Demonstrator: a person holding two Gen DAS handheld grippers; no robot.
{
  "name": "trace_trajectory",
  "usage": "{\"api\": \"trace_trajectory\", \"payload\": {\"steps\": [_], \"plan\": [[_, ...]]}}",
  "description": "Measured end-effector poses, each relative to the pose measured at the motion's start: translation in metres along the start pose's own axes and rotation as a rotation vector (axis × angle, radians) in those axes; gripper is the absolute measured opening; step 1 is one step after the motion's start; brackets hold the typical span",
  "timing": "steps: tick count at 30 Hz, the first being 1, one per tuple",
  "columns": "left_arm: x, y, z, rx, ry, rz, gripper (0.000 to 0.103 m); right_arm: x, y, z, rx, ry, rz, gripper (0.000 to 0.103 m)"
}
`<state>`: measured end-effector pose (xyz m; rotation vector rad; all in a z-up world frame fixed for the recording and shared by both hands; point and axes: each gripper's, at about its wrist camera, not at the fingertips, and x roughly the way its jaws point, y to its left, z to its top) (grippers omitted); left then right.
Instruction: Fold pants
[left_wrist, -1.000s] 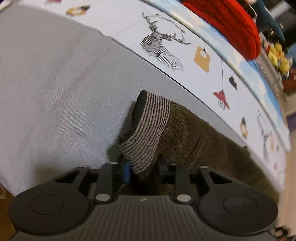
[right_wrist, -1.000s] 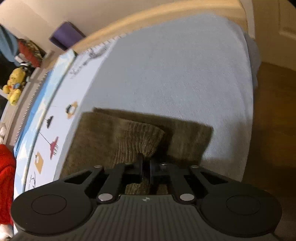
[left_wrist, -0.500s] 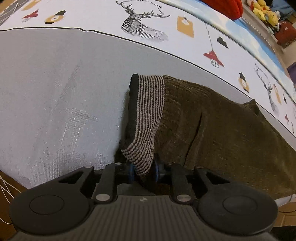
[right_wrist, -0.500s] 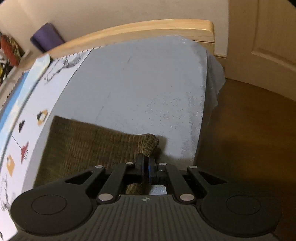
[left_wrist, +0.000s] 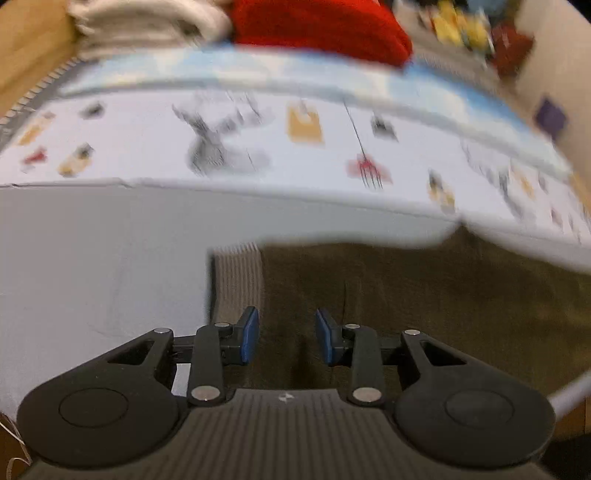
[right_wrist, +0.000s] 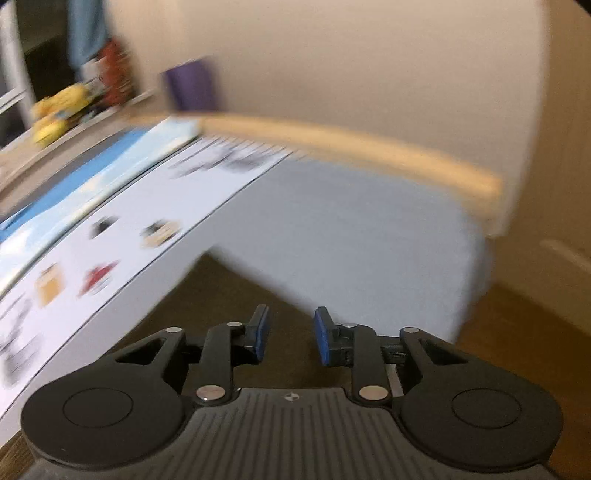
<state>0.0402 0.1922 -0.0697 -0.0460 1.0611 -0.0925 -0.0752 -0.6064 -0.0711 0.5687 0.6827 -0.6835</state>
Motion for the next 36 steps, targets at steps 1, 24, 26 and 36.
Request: {"api": "trace_trajectory", "payload": {"steps": [1,24,26,36], "plan": [[0.014,-0.001,-0.004,0.015,0.086,0.028,0.036,0.009,0.008,-0.005,-0.016,0.082,0.052,0.039],[0.042,-0.013,-0.015,0.175,0.158,0.119,0.032,-0.060,0.374,-0.126,-0.775,0.243,0.816,0.019],[0.039,-0.012,-0.018,0.176,0.154,0.110,0.032,-0.062,0.397,-0.145,-0.825,0.279,0.830,0.028],[0.040,-0.009,-0.015,0.176,0.157,0.084,0.032,-0.021,0.465,-0.190,-0.881,0.438,0.817,0.042]]}}
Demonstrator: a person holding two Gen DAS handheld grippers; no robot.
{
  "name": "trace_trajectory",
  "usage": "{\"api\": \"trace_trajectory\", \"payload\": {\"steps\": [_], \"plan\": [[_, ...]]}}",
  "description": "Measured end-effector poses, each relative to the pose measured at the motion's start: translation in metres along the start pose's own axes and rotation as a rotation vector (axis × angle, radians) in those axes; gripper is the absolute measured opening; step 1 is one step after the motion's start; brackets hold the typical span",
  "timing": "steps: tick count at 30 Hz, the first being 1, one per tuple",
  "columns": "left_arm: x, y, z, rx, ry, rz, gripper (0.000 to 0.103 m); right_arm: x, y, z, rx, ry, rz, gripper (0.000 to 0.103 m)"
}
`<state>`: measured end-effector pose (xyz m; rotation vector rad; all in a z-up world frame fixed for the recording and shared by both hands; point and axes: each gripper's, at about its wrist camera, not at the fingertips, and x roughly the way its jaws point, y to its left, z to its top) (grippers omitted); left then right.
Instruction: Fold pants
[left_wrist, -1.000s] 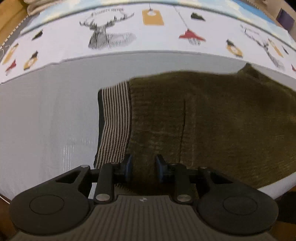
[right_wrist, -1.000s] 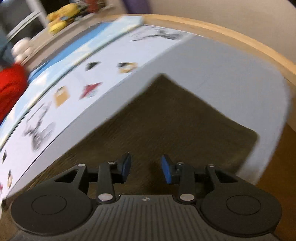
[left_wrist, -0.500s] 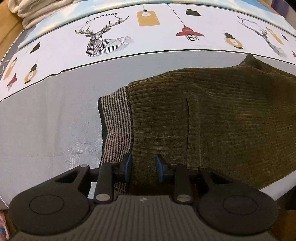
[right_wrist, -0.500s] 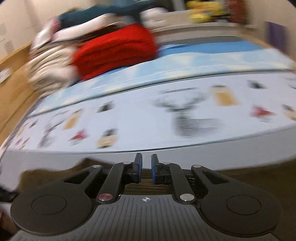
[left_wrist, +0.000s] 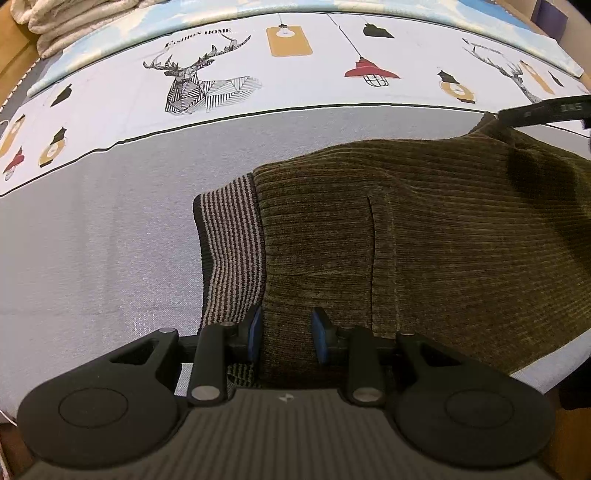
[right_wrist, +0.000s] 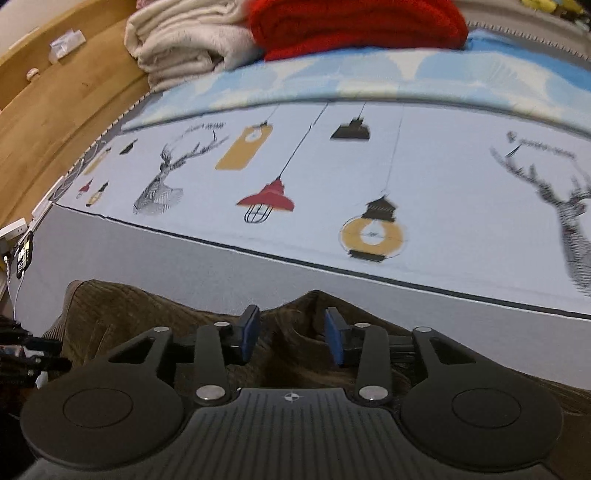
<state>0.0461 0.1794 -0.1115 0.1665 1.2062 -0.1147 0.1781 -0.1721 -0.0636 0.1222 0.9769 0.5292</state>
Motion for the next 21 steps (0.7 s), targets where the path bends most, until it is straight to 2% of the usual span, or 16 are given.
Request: {"api": "trace_trajectory", "payload": {"steps": [3,4,5,7,10,12,15,18,21], "plan": [[0.000,0.003,0.001,-0.006,0.001,-0.014,0.032,0.021,-0.002,0.001,-0.015,0.080,-0.006,0.042],[0.000,0.004,0.001,-0.009,0.001,-0.018,0.032,0.026,-0.001,0.002,-0.031,0.095,-0.011,0.039],[0.000,0.004,0.001,-0.012,0.002,-0.021,0.032,0.028,0.000,0.004,-0.045,0.094,-0.007,0.024],[0.000,0.005,0.001,-0.011,0.002,-0.024,0.032,0.025,0.002,0.014,-0.046,0.047,0.010,0.011],[0.000,0.005,0.001,-0.004,0.003,-0.019,0.032,0.019,0.004,0.026,-0.037,-0.013,0.024,0.010],[0.000,0.005,0.002,-0.005,0.006,-0.018,0.032,0.023,0.006,0.027,-0.042,-0.013,0.013,0.010],[0.000,0.003,0.002,-0.004,0.011,-0.012,0.032,0.032,0.012,0.023,-0.074,0.009,-0.043,0.010],[0.000,-0.001,0.003,-0.003,0.015,0.000,0.032,0.036,0.010,0.024,-0.059,-0.005,-0.140,0.010],[-0.002,-0.001,0.005,-0.019,0.014,-0.002,0.033,0.030,0.000,0.025,-0.037,-0.047,-0.280,0.010]]}}
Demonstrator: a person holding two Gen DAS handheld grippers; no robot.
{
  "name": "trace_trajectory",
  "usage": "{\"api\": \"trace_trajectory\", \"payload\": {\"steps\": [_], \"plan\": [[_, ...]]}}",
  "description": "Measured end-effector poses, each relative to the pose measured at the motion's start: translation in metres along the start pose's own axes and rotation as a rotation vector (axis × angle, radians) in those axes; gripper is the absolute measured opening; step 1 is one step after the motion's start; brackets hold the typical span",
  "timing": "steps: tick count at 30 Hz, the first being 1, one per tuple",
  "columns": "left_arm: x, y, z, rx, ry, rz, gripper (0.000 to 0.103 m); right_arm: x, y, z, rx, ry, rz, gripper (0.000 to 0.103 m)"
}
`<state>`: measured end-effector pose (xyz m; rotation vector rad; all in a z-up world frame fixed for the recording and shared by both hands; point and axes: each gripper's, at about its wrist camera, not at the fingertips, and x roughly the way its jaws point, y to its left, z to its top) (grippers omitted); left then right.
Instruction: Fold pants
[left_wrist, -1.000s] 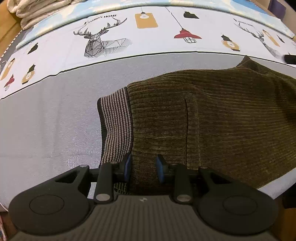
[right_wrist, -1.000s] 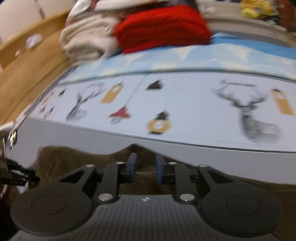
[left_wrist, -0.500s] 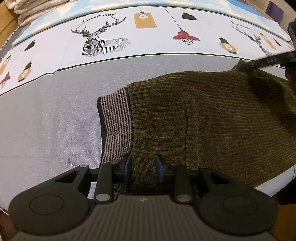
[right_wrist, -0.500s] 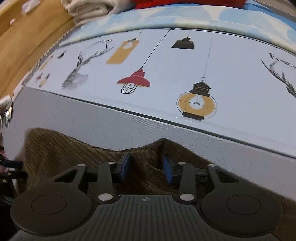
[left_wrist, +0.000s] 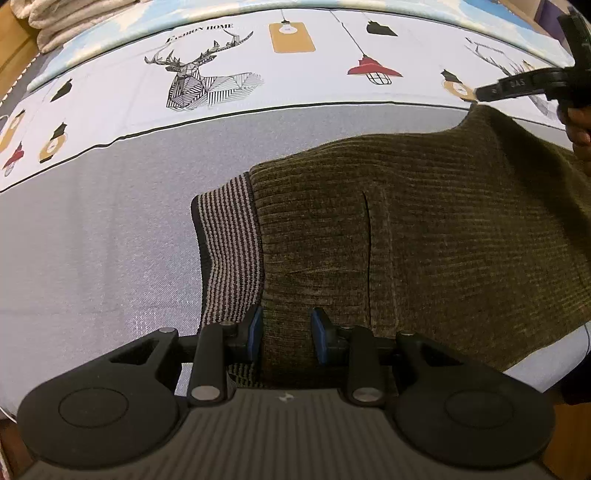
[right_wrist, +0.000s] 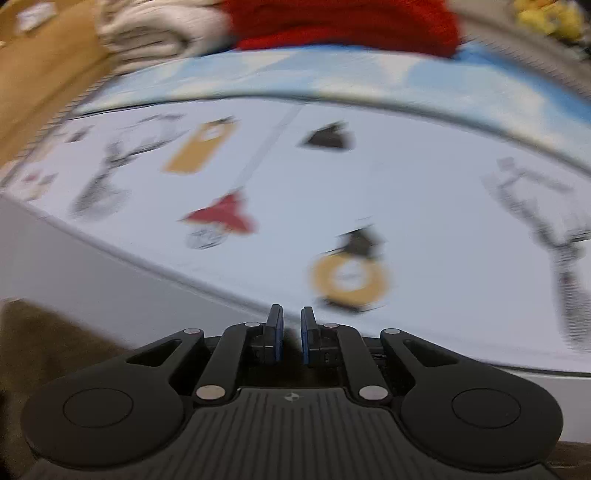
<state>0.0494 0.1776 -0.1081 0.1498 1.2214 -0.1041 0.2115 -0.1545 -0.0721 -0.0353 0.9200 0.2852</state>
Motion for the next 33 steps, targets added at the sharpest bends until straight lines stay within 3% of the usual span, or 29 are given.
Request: {"api": "trace_trajectory", "payload": {"steps": [4,10,14,17,21,26,33], "plan": [[-0.006,0.007,0.002,-0.042,-0.028,-0.028,0.036,-0.015,-0.021,0.002,0.069,-0.040,-0.019,0.011],[-0.025,0.021,0.011,-0.162,-0.146,-0.054,0.039,-0.053,-0.022,0.001,0.007,-0.116,0.131,0.011],[-0.027,0.015,0.017,-0.176,-0.153,-0.052,0.039,-0.055,-0.011,-0.009,-0.119,-0.015,0.268,0.016],[-0.027,0.009,0.020,-0.157,-0.151,-0.048,0.039,-0.051,-0.003,-0.028,-0.238,0.084,0.303,0.016],[-0.030,0.003,0.020,-0.152,-0.156,-0.056,0.039,-0.046,0.002,-0.044,-0.312,0.149,0.277,0.016],[-0.029,0.000,0.019,-0.137,-0.153,-0.052,0.040,-0.022,-0.009,-0.051,-0.303,0.211,0.123,0.016],[-0.029,0.007,0.019,-0.155,-0.154,-0.045,0.040,-0.027,-0.008,-0.051,-0.289,0.186,0.147,0.016]]}}
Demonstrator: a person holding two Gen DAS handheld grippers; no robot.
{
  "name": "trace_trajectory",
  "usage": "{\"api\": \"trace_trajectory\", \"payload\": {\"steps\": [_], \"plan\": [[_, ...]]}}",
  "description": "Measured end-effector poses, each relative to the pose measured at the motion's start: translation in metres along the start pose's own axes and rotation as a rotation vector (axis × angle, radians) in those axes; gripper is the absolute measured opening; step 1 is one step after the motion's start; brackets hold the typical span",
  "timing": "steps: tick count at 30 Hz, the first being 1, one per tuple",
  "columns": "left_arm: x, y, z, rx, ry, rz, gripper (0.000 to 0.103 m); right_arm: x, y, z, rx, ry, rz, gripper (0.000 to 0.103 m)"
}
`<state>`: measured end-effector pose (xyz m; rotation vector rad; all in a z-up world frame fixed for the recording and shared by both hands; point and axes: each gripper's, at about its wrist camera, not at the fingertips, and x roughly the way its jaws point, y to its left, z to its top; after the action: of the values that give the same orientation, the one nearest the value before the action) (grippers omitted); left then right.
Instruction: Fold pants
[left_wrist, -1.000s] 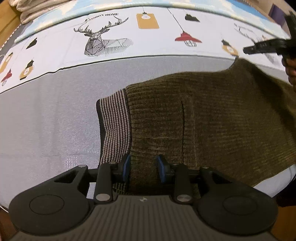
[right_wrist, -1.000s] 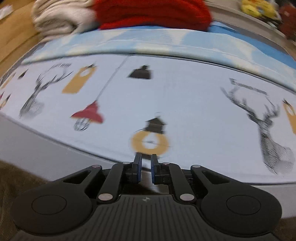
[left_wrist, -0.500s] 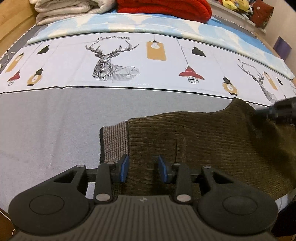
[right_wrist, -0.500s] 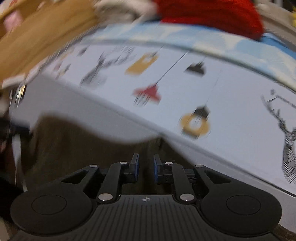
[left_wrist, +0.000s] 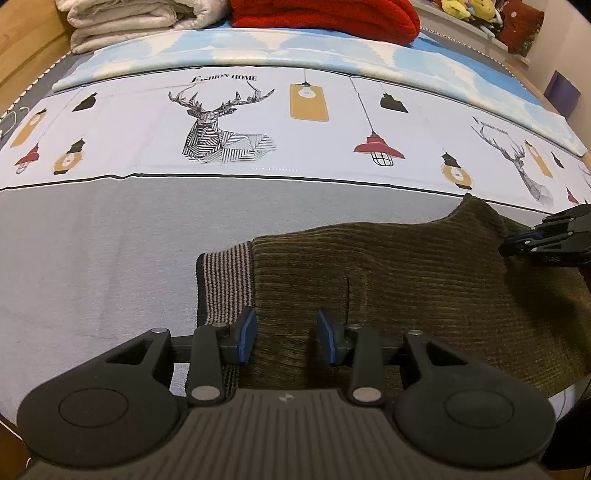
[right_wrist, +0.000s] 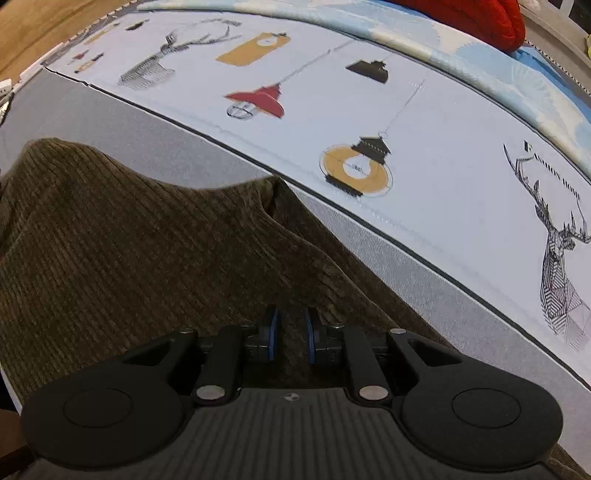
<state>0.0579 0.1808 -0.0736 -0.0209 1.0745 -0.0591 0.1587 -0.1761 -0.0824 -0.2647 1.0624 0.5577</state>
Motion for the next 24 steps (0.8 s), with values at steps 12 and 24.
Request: {"api": "trace_trajectory", "payload": {"steps": [12,24], "plan": [[-0.002,-0.008,0.002,0.015,-0.006,0.004,0.041,-0.001,-0.012,-0.003,0.026,0.009,-0.085,0.016],[-0.014,-0.031,0.010,0.050,-0.069,-0.012,0.047,-0.128,-0.073,-0.033,0.389,-0.353,-0.192,0.021]]}}
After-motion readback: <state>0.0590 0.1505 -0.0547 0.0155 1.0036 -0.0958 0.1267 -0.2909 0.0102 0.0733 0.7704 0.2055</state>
